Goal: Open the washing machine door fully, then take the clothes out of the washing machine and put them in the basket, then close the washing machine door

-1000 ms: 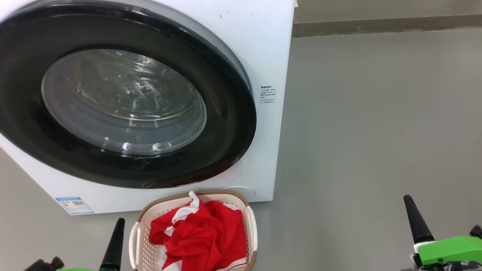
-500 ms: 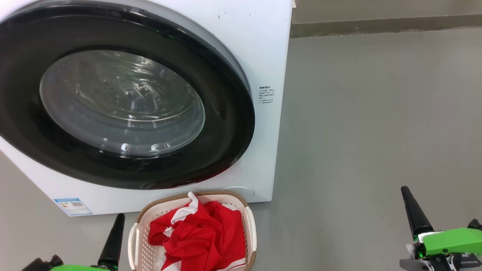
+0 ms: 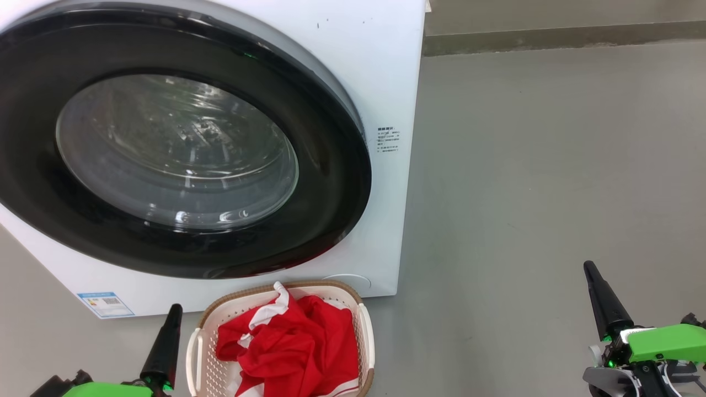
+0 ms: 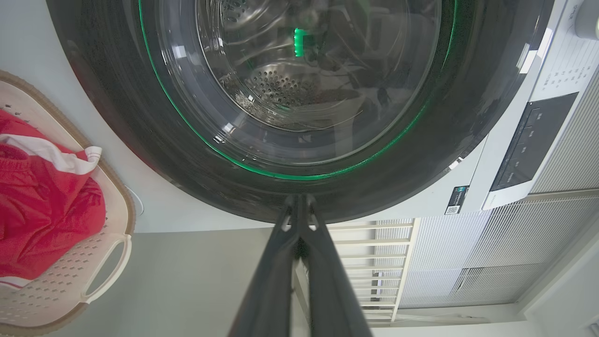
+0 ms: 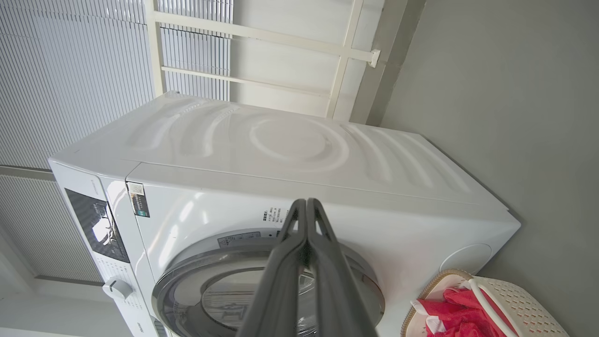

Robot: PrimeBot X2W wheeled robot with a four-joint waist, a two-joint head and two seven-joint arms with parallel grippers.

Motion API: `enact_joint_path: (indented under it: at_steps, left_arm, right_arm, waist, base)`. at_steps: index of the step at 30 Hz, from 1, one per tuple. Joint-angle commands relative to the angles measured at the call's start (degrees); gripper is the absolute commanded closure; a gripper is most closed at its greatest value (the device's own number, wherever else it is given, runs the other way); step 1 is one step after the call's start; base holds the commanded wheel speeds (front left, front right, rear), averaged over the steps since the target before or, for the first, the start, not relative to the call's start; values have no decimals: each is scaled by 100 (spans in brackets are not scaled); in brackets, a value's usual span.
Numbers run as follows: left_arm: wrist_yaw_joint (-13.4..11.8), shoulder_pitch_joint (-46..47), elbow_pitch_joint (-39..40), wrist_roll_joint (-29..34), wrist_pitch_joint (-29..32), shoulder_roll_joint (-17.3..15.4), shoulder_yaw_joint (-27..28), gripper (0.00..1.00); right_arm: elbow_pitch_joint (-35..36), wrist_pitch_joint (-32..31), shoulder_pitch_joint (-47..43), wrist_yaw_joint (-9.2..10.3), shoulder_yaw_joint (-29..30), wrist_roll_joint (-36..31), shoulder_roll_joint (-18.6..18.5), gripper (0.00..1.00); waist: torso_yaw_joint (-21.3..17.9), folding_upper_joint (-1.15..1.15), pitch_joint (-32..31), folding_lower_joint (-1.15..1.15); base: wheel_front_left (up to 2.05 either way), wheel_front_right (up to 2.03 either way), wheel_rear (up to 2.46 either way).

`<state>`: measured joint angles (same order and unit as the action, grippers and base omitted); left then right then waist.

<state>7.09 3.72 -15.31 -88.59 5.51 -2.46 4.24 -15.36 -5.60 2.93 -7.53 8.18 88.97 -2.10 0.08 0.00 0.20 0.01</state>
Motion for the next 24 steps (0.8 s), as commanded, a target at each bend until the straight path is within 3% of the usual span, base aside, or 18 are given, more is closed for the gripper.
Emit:
enact_joint_path:
  at_steps: [1, 24]
  left_arm:
    - [39, 227, 125, -166, 53, -44, 219, 100]
    - [40, 248, 126, -354, 102, -42, 233, 100]
  right_arm:
    - [139, -43, 285, 4, -156, 135, -78, 100]
    - [134, -94, 326, 4, -160, 314, -77, 100]
  waist:
    - [-2, 0, -1, 0]
    - [-8, 0, -3, 0]
  base:
    - [0, 0, 0]
    - [0, 0, 0]
